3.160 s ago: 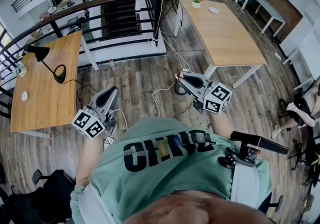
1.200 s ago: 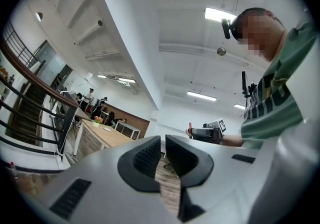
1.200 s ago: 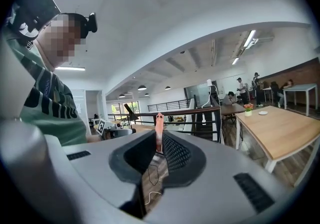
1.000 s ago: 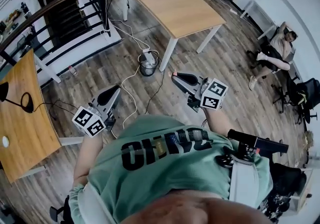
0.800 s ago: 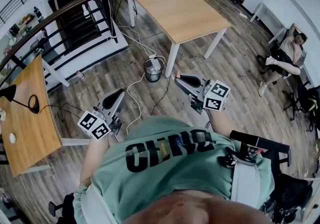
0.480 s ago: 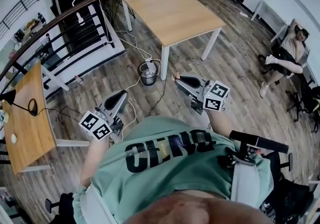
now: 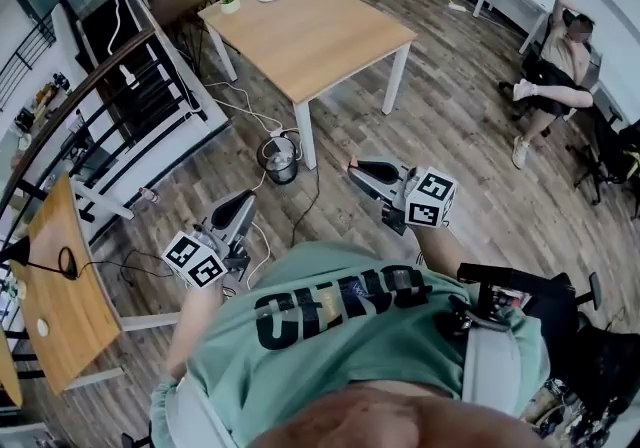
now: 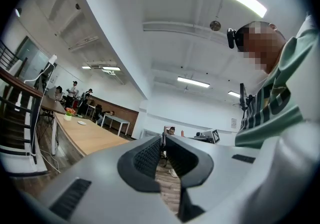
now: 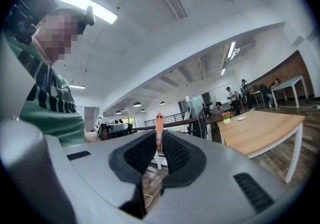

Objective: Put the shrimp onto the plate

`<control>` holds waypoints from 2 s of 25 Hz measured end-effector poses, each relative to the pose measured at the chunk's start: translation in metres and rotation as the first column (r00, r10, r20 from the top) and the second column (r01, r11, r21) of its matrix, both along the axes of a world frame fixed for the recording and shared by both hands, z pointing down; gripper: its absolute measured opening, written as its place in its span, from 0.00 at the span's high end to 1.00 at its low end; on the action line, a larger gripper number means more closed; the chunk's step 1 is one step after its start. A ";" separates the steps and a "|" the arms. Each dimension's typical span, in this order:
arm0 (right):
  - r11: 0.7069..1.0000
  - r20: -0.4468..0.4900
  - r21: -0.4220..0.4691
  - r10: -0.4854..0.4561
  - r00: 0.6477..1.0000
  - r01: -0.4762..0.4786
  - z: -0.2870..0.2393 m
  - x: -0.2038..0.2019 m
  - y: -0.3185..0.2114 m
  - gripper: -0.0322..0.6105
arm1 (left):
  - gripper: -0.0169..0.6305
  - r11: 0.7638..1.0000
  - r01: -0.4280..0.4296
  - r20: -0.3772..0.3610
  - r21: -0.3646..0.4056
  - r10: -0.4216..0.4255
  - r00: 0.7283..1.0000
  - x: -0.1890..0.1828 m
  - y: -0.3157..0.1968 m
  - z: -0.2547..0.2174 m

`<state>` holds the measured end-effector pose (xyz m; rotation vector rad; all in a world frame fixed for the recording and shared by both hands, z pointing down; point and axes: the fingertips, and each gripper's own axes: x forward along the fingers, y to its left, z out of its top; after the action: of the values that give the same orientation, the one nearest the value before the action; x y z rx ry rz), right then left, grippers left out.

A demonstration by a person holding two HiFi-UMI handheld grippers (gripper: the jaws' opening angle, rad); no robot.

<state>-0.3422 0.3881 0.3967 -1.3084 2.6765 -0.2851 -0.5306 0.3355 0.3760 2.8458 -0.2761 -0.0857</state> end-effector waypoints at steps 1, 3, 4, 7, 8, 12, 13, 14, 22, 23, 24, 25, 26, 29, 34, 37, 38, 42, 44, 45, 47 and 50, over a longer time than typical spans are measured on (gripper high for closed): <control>1.000 -0.002 -0.009 0.014 1.000 -0.014 0.000 0.003 -0.002 0.89 | 0.92 1.000 -0.015 -0.002 -0.005 0.015 1.000 0.005 -0.005 0.002; 0.999 -0.011 -0.019 0.042 0.999 -0.042 0.001 0.010 -0.008 0.89 | 0.92 0.999 -0.046 -0.010 -0.016 0.046 0.999 0.013 -0.016 0.003; 0.998 -0.017 -0.022 0.056 0.998 -0.056 -0.001 0.013 -0.013 0.89 | 0.92 0.998 -0.060 -0.016 -0.020 0.059 0.998 0.016 -0.023 0.003; 0.996 -0.044 -0.021 0.091 0.995 -0.092 -0.011 0.015 -0.034 0.89 | 0.92 0.995 -0.096 -0.044 -0.024 0.094 0.995 0.021 -0.053 0.002; 0.995 -0.056 -0.015 0.098 0.994 -0.099 -0.016 0.013 -0.043 0.89 | 0.92 0.994 -0.108 -0.053 -0.024 0.106 0.993 0.022 -0.065 0.000; 0.989 -0.094 0.016 0.145 0.985 -0.144 -0.036 0.006 -0.080 0.89 | 0.92 0.986 -0.166 -0.082 -0.008 0.165 0.983 0.023 -0.114 -0.008; 0.987 -0.096 0.018 0.163 0.982 -0.162 -0.040 0.006 -0.089 0.89 | 0.92 0.984 -0.179 -0.088 -0.004 0.178 0.980 0.022 -0.126 -0.010; 0.984 -0.098 0.016 0.178 0.979 -0.177 -0.042 0.005 -0.096 0.89 | 0.92 0.982 -0.190 -0.093 0.000 0.189 0.978 0.021 -0.136 -0.012; 0.971 -0.124 -0.022 0.232 0.965 -0.237 -0.043 -0.004 -0.130 0.89 | 0.92 0.969 -0.244 -0.115 -0.041 0.238 0.964 0.015 -0.188 -0.002; 0.970 -0.126 -0.020 0.239 0.963 -0.243 -0.045 -0.004 -0.132 0.89 | 0.92 0.967 -0.251 -0.114 -0.046 0.245 0.963 0.017 -0.191 0.001; 0.969 -0.129 -0.018 0.241 0.962 -0.245 -0.044 -0.005 -0.135 0.89 | 0.92 0.965 -0.257 -0.113 -0.050 0.250 0.962 0.019 -0.195 0.004; 0.969 -0.133 -0.017 0.240 0.962 -0.245 -0.042 -0.005 -0.138 0.89 | 0.92 0.964 -0.261 -0.113 -0.052 0.254 0.961 0.022 -0.199 0.007; 0.970 -0.138 -0.020 0.238 0.961 -0.243 -0.038 -0.005 -0.141 0.89 | 0.92 0.963 -0.264 -0.115 -0.053 0.257 0.960 0.024 -0.203 0.010; 0.970 -0.138 -0.033 0.234 0.962 -0.240 -0.024 0.006 -0.149 0.89 | 0.92 0.965 -0.259 -0.114 -0.050 0.252 0.961 0.033 -0.211 0.018; 0.980 -0.092 -0.010 0.198 0.976 -0.200 -0.023 0.050 -0.150 0.89 | 0.92 0.977 -0.207 -0.070 -0.039 0.204 0.976 0.066 -0.204 0.018; 0.989 -0.080 0.016 0.147 0.986 -0.146 -0.020 0.089 -0.140 0.89 | 0.92 0.988 -0.156 -0.057 -0.009 0.155 0.986 0.101 -0.187 0.015; 0.991 -0.077 0.019 0.131 0.988 -0.130 -0.016 0.104 -0.136 0.89 | 0.92 0.991 -0.133 -0.057 -0.006 0.132 0.990 0.115 -0.181 0.015; 0.998 -0.071 0.015 0.065 0.995 -0.065 -0.008 0.168 -0.102 0.89 | 0.92 0.996 -0.091 -0.069 -0.019 0.089 0.994 0.182 -0.129 0.016; 0.999 -0.062 0.017 0.044 0.997 -0.043 -0.008 0.199 -0.087 0.89 | 0.92 0.996 -0.082 -0.060 -0.022 0.080 0.995 0.215 -0.106 0.012; 0.999 -0.052 0.016 0.038 0.998 -0.037 -0.008 0.214 -0.081 0.89 | 0.92 0.997 -0.078 -0.061 -0.025 0.077 0.995 0.231 -0.096 0.009; 1.000 -0.045 0.018 0.023 0.999 -0.023 -0.009 0.238 -0.067 0.89 | 0.92 0.996 -0.082 -0.066 -0.022 0.081 0.995 0.260 -0.078 0.004; 0.999 -0.043 0.031 0.022 0.999 -0.021 -0.010 0.269 -0.048 0.89 | 0.92 0.996 -0.091 -0.042 -0.012 0.091 0.995 0.290 -0.058 0.003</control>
<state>-0.0729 0.3397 0.3867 -1.3484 2.6895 -0.2142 -0.2404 0.2770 0.3787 2.8340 -0.1373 -0.1234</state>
